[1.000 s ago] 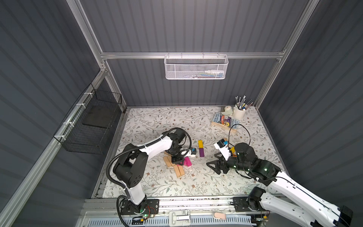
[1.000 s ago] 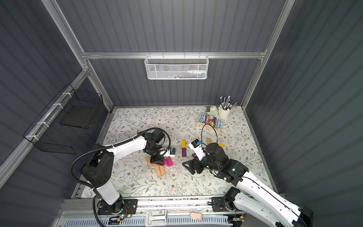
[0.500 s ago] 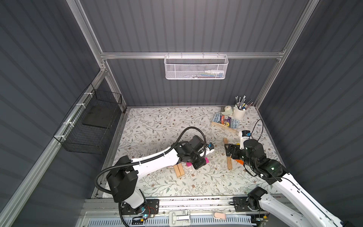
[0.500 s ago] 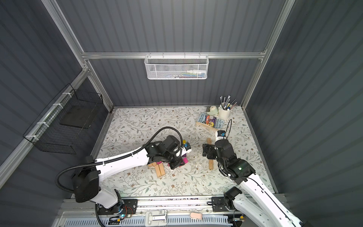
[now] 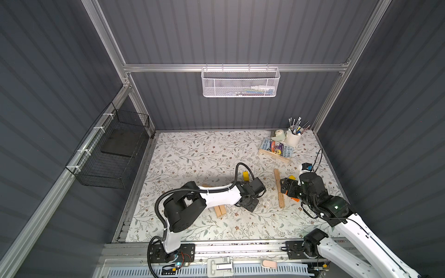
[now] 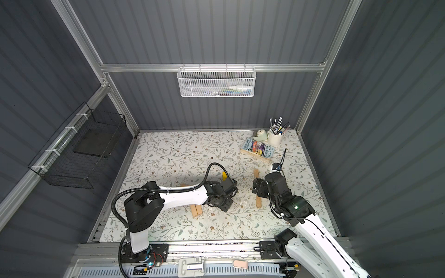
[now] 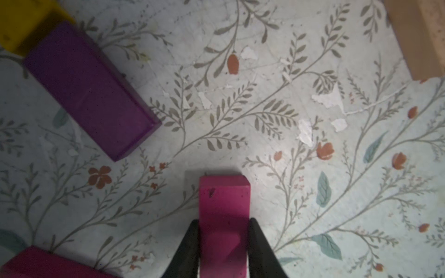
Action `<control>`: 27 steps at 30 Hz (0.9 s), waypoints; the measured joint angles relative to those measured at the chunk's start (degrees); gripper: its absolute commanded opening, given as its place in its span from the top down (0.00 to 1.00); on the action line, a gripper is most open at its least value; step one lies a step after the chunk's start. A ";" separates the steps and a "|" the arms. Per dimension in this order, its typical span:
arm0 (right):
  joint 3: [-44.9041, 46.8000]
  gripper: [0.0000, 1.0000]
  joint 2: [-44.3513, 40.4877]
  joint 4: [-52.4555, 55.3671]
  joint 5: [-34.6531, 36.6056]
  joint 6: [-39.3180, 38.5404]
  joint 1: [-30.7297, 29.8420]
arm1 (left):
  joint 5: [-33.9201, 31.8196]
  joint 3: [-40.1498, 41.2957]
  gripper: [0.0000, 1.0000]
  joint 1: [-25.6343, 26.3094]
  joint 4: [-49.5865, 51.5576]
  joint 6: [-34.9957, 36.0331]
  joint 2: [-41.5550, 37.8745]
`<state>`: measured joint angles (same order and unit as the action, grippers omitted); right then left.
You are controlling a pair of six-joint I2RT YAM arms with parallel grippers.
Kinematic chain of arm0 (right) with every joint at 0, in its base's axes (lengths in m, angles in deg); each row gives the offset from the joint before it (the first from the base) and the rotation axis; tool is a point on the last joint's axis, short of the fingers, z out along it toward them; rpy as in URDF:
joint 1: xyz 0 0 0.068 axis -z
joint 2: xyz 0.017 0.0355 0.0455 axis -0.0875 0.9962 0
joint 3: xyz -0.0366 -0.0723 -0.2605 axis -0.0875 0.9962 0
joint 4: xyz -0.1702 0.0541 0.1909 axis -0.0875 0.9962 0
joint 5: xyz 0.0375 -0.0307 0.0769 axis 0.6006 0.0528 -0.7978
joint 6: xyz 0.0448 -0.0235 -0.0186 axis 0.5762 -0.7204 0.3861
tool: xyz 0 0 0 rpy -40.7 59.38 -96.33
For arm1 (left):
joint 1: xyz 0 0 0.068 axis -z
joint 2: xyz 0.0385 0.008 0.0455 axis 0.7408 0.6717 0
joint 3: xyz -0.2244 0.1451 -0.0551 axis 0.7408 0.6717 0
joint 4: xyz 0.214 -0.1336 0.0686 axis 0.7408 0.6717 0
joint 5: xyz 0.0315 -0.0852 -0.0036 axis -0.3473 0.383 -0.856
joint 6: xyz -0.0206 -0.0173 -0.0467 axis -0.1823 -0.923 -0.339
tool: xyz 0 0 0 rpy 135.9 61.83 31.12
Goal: Assemble the letter k with building blocks
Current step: Place the building block at the center of the board, then assemble the building block at the center of the board.
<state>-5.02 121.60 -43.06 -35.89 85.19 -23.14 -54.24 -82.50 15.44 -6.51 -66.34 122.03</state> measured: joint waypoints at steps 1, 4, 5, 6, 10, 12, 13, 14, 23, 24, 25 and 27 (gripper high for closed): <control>0.02 0.10 0.00 0.15 -0.15 0.13 0.00 | -0.26 -0.20 0.63 0.00 0.00 -0.17 0.07; 0.02 0.10 0.11 0.52 -0.83 0.24 0.00 | -1.05 -0.44 0.56 0.00 -0.04 -0.50 0.07; 0.02 0.10 0.24 0.57 -1.03 0.35 0.00 | -1.09 -0.44 0.54 0.00 -0.07 -0.55 0.07; 0.02 0.10 0.50 0.66 -1.22 0.42 0.00 | -1.09 -0.44 0.51 0.00 -0.04 -0.66 0.07; 0.02 0.12 1.64 1.14 -2.10 0.70 0.00 | -1.27 -0.44 0.45 0.00 -0.20 -0.94 0.07; 0.00 0.14 1.97 1.44 -2.67 1.16 0.00 | -1.31 -0.44 0.45 0.00 -0.22 -0.92 -0.02; -0.02 0.15 2.08 1.62 -2.99 1.49 0.00 | -1.49 -0.42 0.45 0.00 -0.20 -0.90 -0.20; -0.15 0.16 2.27 1.86 -3.52 2.01 0.00 | -1.70 -0.22 0.45 0.00 -0.33 -0.74 -0.76; -3.96 0.28 12.57 4.00 -8.37 10.78 -4.63 | 4.90 9.16 0.37 -12.11 -1.27 6.51 -26.29; -3.96 0.29 13.90 3.96 -8.39 11.93 -6.36 | 6.67 10.40 0.37 -15.37 -1.01 8.24 -29.73; -3.98 0.31 14.99 3.91 -8.37 12.83 -7.85 | 8.24 11.41 0.36 -18.53 -0.59 9.94 -32.46; -4.26 0.33 17.88 3.74 -8.00 15.23 -11.26 | 11.08 12.90 0.36 -24.04 1.29 14.10 -37.35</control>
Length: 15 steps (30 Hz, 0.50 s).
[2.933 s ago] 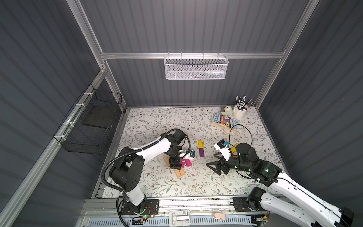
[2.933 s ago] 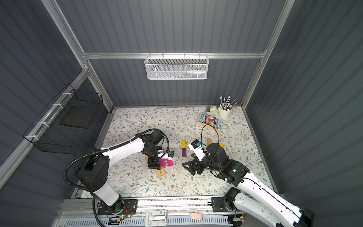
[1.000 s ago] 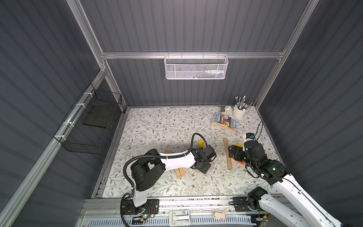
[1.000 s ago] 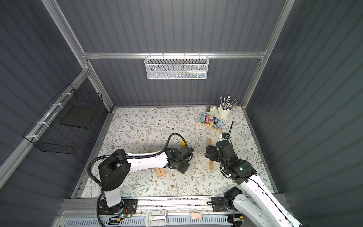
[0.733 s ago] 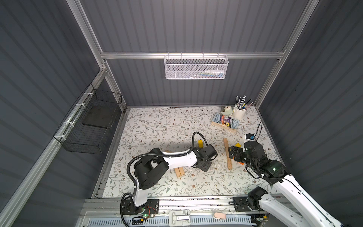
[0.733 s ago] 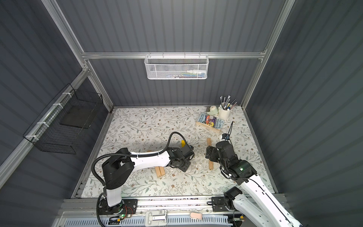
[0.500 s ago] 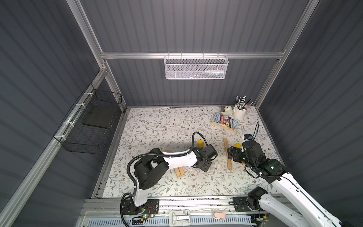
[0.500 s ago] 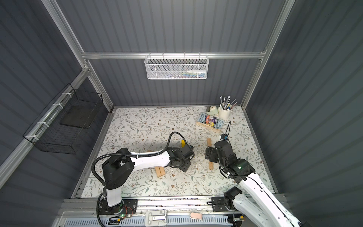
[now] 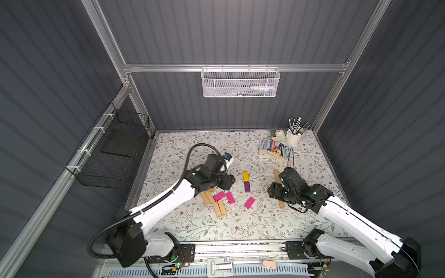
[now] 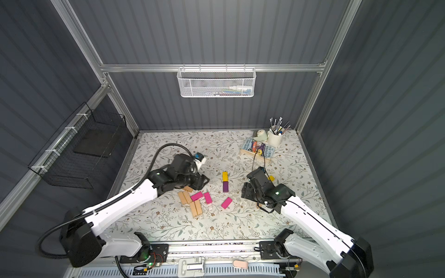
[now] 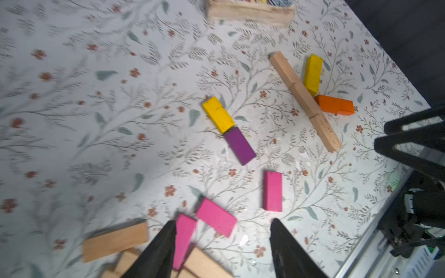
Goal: Assemble the letter k with building blocks
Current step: Assemble the building block at the center of the board.
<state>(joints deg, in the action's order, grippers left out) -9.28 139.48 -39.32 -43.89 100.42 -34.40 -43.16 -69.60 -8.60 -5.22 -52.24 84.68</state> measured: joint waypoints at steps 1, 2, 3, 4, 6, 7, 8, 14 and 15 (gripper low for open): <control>-0.31 0.34 1.42 -0.02 0.42 0.92 -1.49 | 1.33 0.44 0.36 -1.38 1.25 1.99 -1.62; -0.74 0.35 3.23 -0.24 0.87 2.05 -3.34 | 2.91 0.76 0.35 -2.32 2.71 4.33 -3.08; -1.36 0.36 5.16 -0.22 1.64 3.15 -5.11 | 4.55 1.07 0.35 -2.80 4.35 6.91 -4.50; -1.95 0.37 6.91 -0.33 2.29 4.07 -6.60 | 5.66 1.40 0.34 -2.84 5.33 8.68 -5.49; -3.37 0.41 11.06 -0.39 3.76 6.27 -9.60 | 9.35 2.75 0.33 -2.82 7.45 13.18 -8.37; -3.98 0.41 12.70 -0.35 4.31 7.26 -10.60 | 10.71 3.80 0.33 -2.82 8.07 14.97 -10.01; -4.76 0.41 14.75 -0.35 4.94 8.20 -11.65 | 11.89 5.09 0.32 -2.82 8.79 16.96 -12.09; -9.49 0.41 25.38 -0.55 6.99 12.90 -15.15 | 16.06 11.52 0.26 -2.82 11.67 26.21 -23.82; -10.10 0.41 26.88 -0.85 7.19 13.55 -15.52 | 16.57 12.15 0.24 -2.82 11.93 27.39 -25.00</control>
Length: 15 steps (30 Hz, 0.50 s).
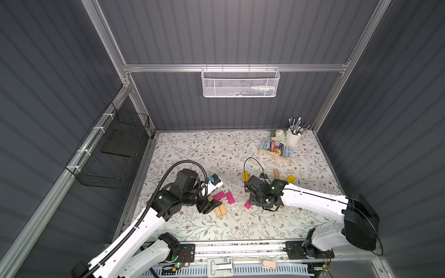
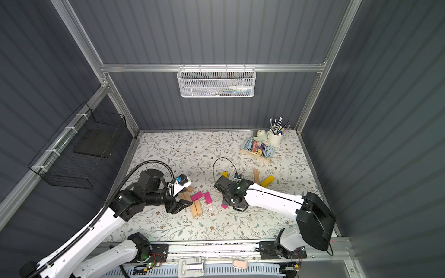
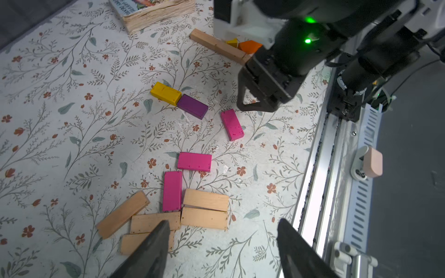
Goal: Assemble the letter k with building blocks
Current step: Assemble the building block at the center of the board.
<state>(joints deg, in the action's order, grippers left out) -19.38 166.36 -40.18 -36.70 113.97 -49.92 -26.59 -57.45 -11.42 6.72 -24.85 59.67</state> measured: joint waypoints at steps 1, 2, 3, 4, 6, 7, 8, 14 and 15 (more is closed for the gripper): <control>-0.44 0.41 1.29 -0.39 0.07 0.57 -0.28 | 0.42 0.50 0.23 0.00 0.07 0.85 -0.81; -0.66 0.40 2.40 -0.92 0.09 1.14 -0.50 | 1.01 1.03 0.22 0.00 0.09 1.64 -1.44; -0.74 0.40 3.50 -1.49 0.09 1.64 -0.63 | 1.44 1.40 0.20 0.00 0.15 2.25 -1.81; -0.81 0.40 4.42 -1.92 0.07 2.08 -0.74 | 1.75 1.64 0.18 0.00 0.20 2.67 -2.03; -0.90 0.41 6.29 -2.80 0.04 3.06 -0.87 | 2.12 1.84 0.13 0.00 0.22 3.43 -2.10; -0.92 0.41 6.88 -3.19 0.07 3.32 -0.87 | 2.19 1.88 0.11 0.00 0.20 3.69 -2.12; -0.94 0.42 7.58 -3.65 0.07 3.80 -0.90 | 2.27 1.90 0.10 0.00 0.20 3.85 -2.14; -1.03 0.50 10.78 -6.69 0.04 4.61 -0.94 | 2.21 2.25 0.01 0.00 -0.02 4.61 -2.32; -1.22 0.52 11.32 -6.93 0.04 4.79 -0.94 | 2.16 2.29 0.00 0.00 -0.04 4.61 -2.43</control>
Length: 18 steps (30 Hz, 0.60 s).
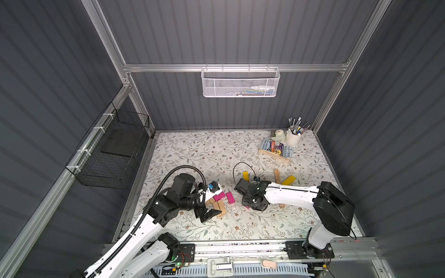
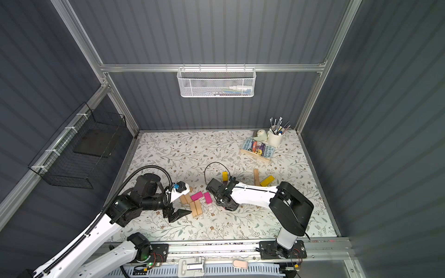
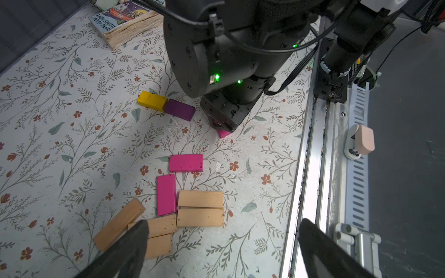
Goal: Assemble the letter k with building blocks
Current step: Assemble the building block at the center of the board.
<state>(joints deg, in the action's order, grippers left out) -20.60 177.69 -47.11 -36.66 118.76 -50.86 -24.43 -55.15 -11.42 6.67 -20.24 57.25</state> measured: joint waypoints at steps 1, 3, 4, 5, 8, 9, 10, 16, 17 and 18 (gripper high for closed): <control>-0.15 0.54 0.55 -0.33 0.00 0.04 0.00 | -0.07 0.02 0.01 0.00 0.02 0.02 -0.13; -0.31 0.58 1.53 -0.90 0.00 0.04 0.00 | -0.15 0.07 0.00 0.00 0.00 0.02 -0.50; -0.31 0.60 1.84 -1.16 0.02 0.00 0.00 | -0.28 0.13 0.00 0.00 -0.02 0.02 -0.68; -0.31 0.61 2.08 -1.44 0.02 -0.02 0.00 | -0.44 0.28 0.01 0.00 -0.02 0.04 -0.92; -0.31 0.65 2.16 -1.90 0.00 -0.55 0.02 | -0.72 0.72 0.00 0.00 -0.02 0.04 -1.25; -0.26 0.65 2.16 -2.14 -0.04 -0.76 0.11 | -0.81 0.79 0.01 0.00 -0.07 0.04 -1.25; -0.07 0.65 2.14 -2.58 -0.07 -1.14 0.15 | -1.01 0.87 0.01 0.00 -0.07 0.09 -1.22; 3.67 0.65 -0.74 -6.67 -1.46 -5.92 1.05 | -1.27 1.36 0.00 0.00 -0.46 0.17 -1.22; 4.17 0.64 -1.22 -6.91 -1.70 -6.84 1.20 | -1.36 1.46 0.01 0.00 -0.46 0.17 -1.22; 4.48 0.64 -1.55 -7.08 -1.77 -7.65 1.36 | -1.42 1.53 0.00 0.00 -0.46 0.17 -1.22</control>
<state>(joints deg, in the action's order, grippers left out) -16.12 176.13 -54.19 -38.43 111.11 -49.50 -25.85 -53.62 -11.42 6.21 -20.07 56.02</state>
